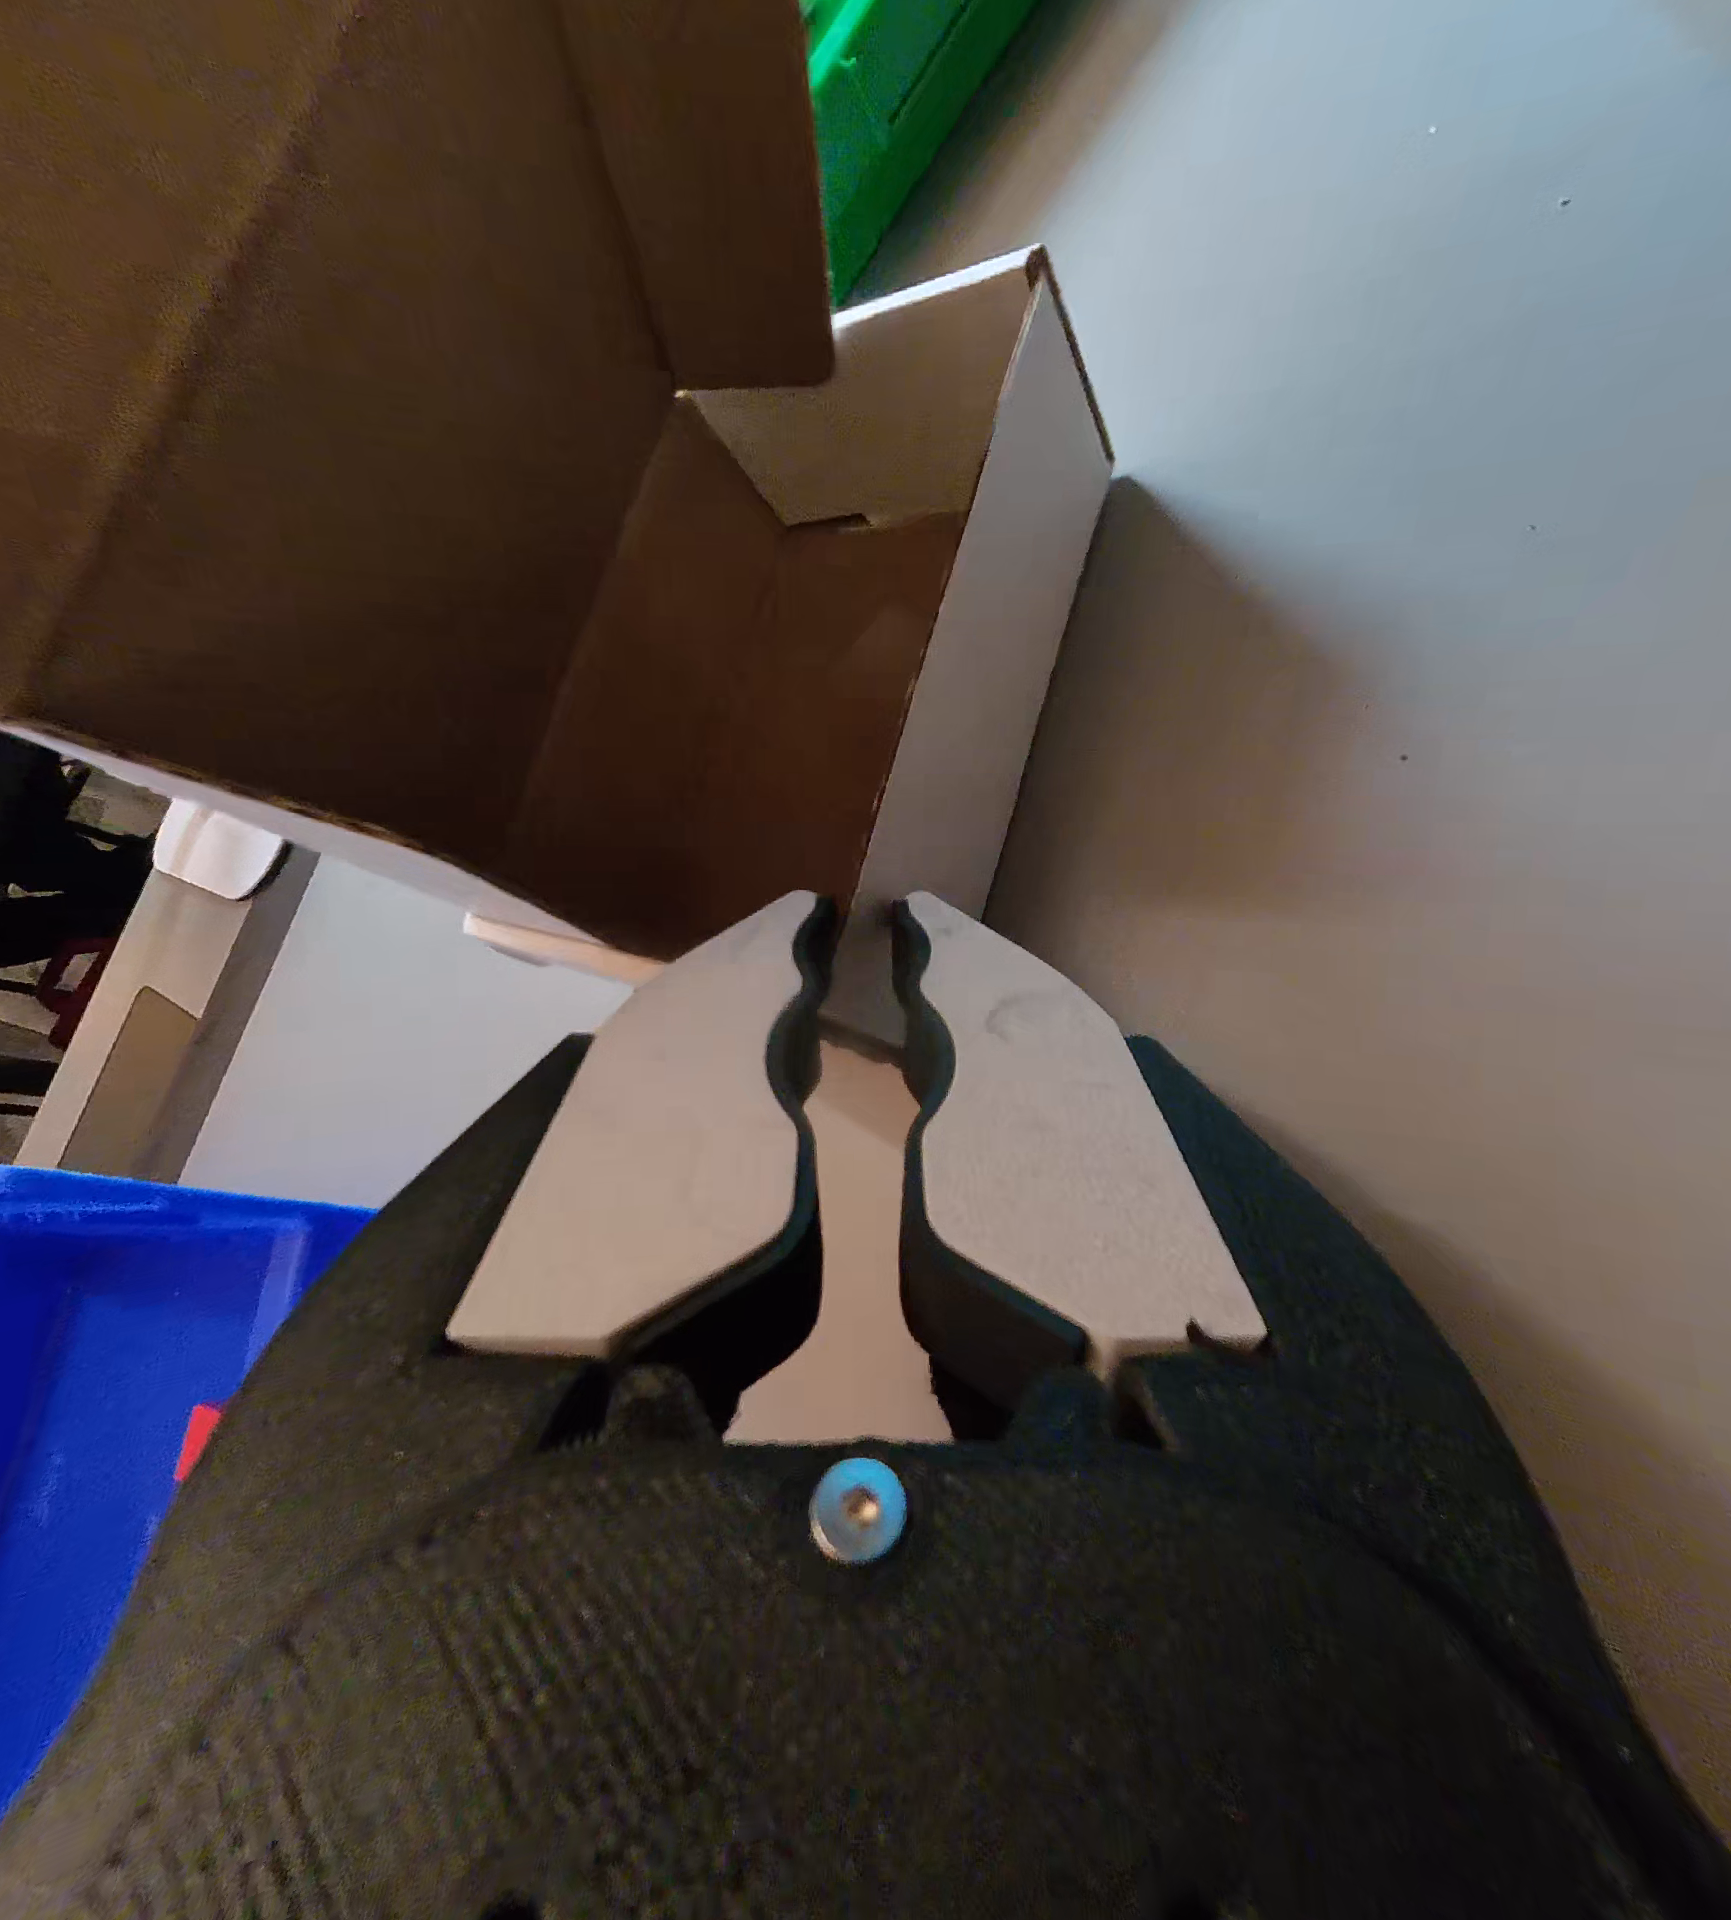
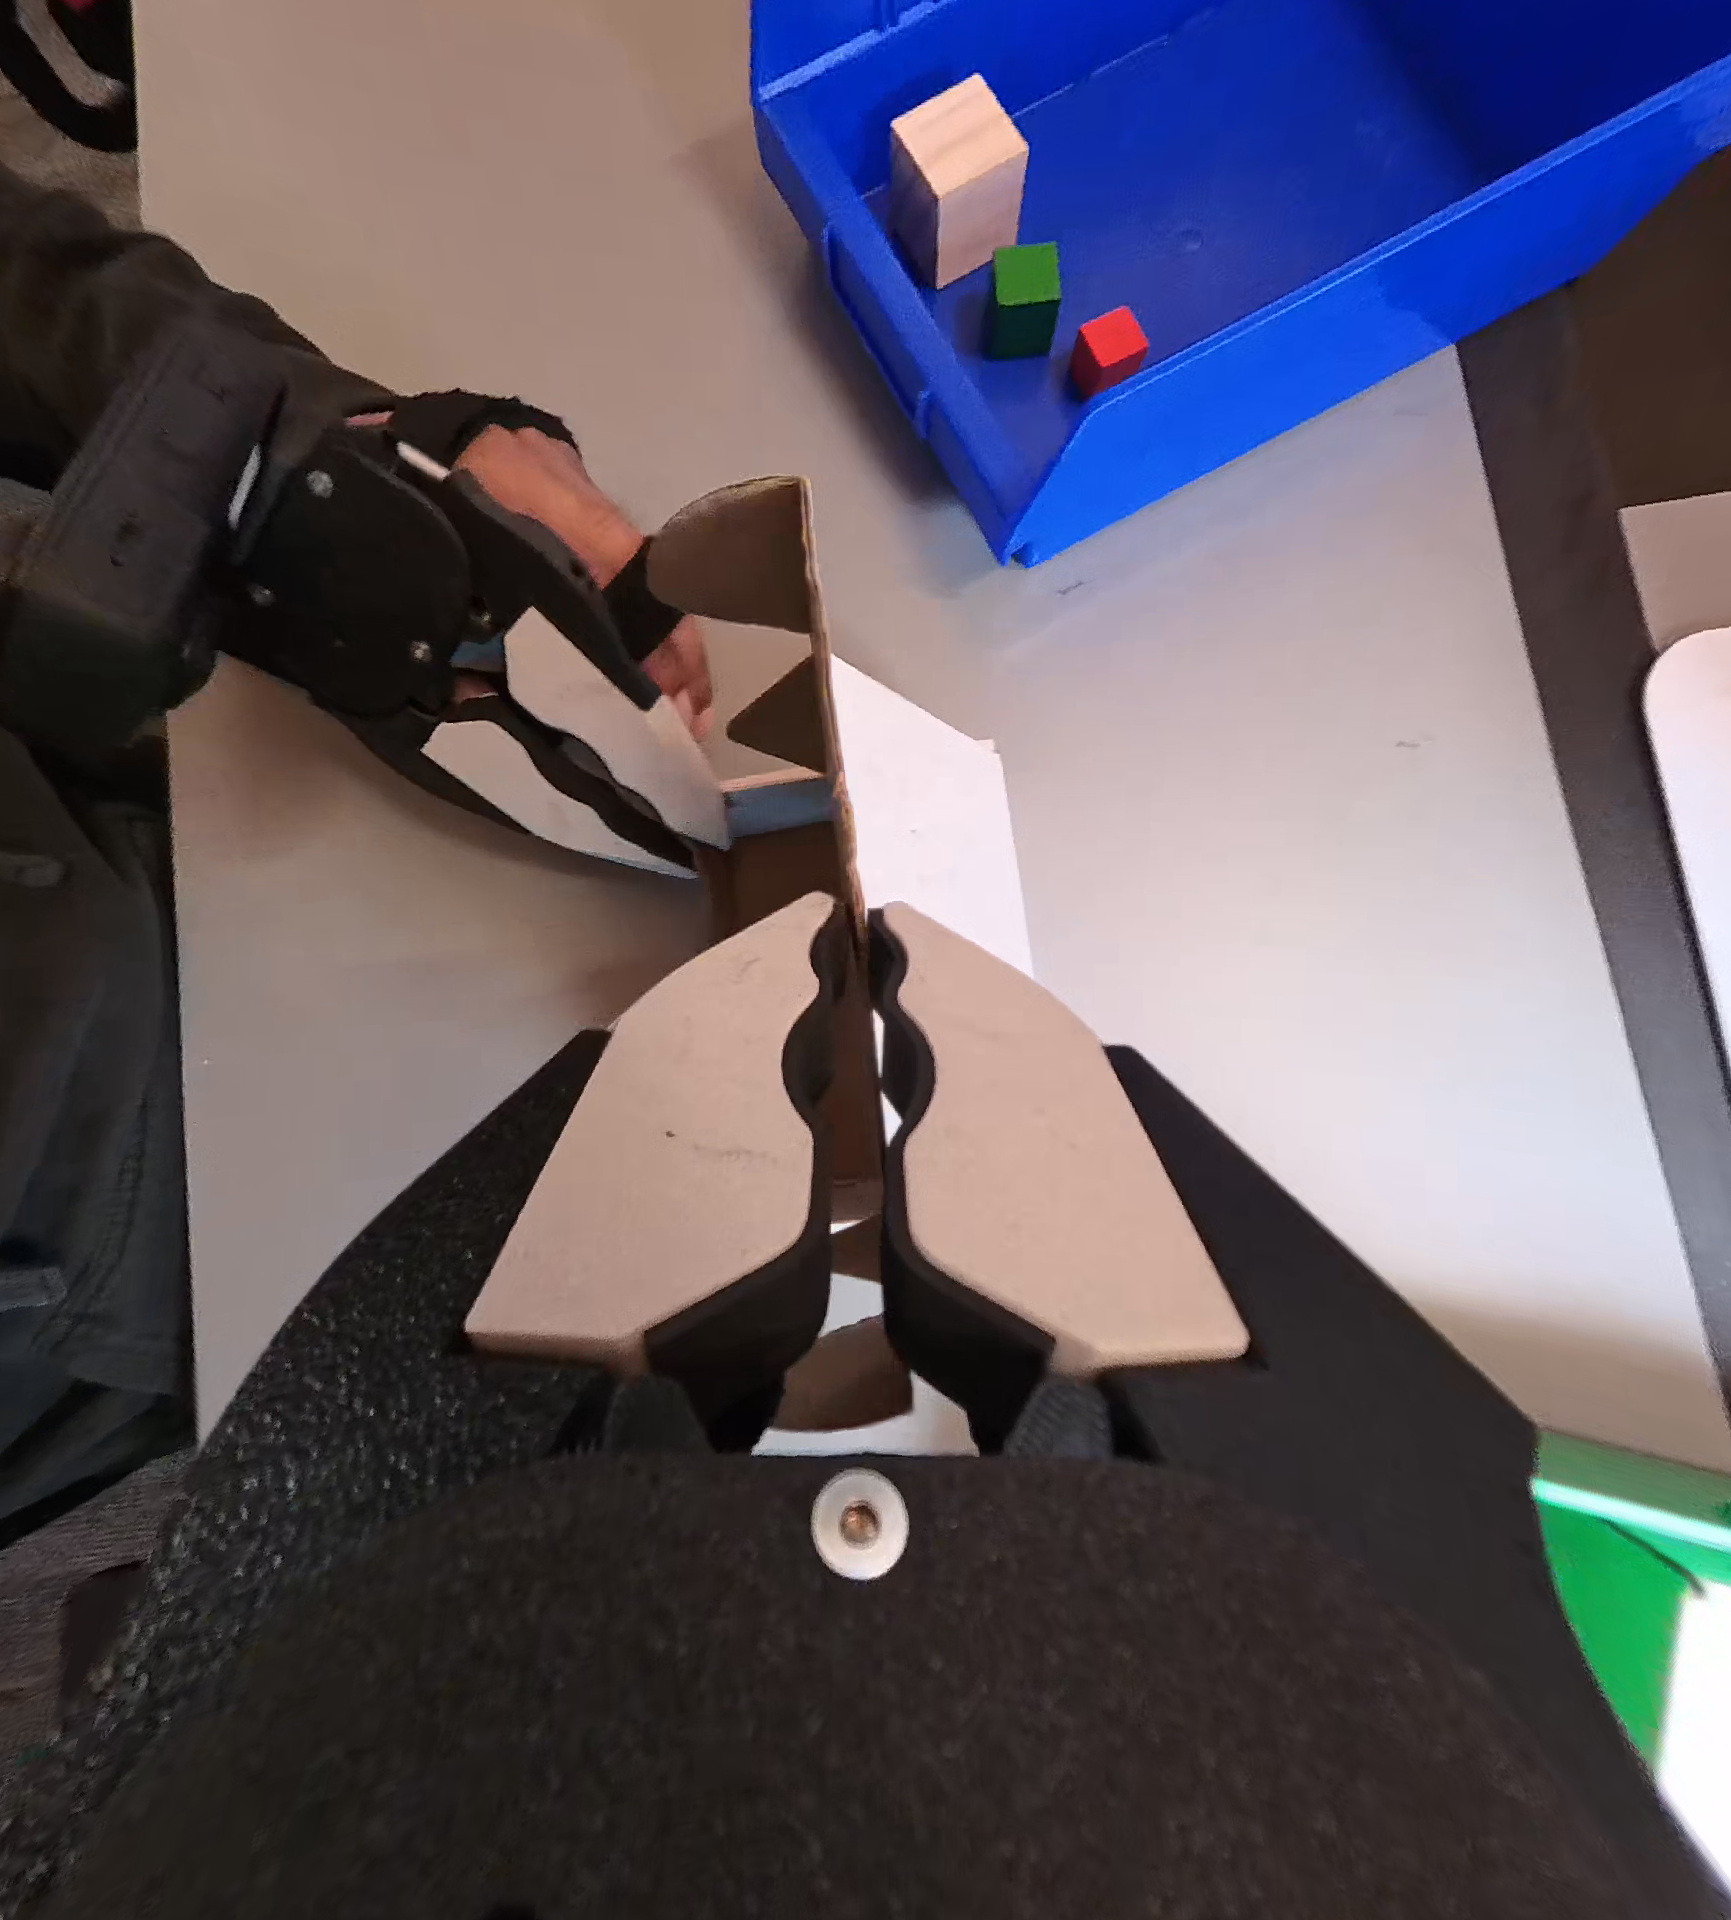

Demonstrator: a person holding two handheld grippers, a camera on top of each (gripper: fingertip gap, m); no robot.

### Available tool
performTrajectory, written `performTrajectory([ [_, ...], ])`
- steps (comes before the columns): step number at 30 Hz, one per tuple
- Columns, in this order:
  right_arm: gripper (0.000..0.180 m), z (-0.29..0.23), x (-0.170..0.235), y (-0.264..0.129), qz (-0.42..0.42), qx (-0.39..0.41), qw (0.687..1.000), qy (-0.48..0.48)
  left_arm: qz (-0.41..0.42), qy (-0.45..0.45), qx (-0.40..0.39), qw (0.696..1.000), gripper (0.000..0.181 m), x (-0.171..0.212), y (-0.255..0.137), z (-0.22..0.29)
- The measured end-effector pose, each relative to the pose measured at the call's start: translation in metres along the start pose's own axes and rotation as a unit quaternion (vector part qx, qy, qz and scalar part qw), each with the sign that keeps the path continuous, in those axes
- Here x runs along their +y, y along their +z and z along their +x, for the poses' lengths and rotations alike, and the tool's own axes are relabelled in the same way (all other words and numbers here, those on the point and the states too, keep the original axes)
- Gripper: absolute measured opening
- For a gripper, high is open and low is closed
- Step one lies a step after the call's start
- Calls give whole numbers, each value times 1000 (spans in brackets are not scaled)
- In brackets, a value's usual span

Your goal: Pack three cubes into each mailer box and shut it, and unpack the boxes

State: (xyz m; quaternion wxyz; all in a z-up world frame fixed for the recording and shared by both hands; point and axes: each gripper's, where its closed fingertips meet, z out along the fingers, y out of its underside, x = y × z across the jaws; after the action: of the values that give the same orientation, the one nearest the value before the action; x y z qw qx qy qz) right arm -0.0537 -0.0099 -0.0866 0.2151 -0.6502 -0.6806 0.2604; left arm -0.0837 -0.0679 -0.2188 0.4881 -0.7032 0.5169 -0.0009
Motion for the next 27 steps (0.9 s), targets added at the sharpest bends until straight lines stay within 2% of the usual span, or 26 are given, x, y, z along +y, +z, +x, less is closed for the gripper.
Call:
performTrajectory([
  [5,8,32,-12,-3,-15,17,1000,-3,2,9,12,1000,7,-4,1,6],
  [8,7,61,-17,-4,-44,59,997,-16,7,10,25,1000,7,-6,-1,11],
  [11,6,92,-5,6,-108,106,987,-45,26,13,51,998,6,-12,-4,21],
  [17,6,118,28,49,-182,121,974,-54,43,18,66,997,5,-20,-8,35],
  [23,22,123,42,58,-190,134,972,-47,53,7,76,996,5,-20,-11,36],
  [27,36,114,24,34,-125,145,981,-31,57,4,73,996,5,-20,-12,36],
])
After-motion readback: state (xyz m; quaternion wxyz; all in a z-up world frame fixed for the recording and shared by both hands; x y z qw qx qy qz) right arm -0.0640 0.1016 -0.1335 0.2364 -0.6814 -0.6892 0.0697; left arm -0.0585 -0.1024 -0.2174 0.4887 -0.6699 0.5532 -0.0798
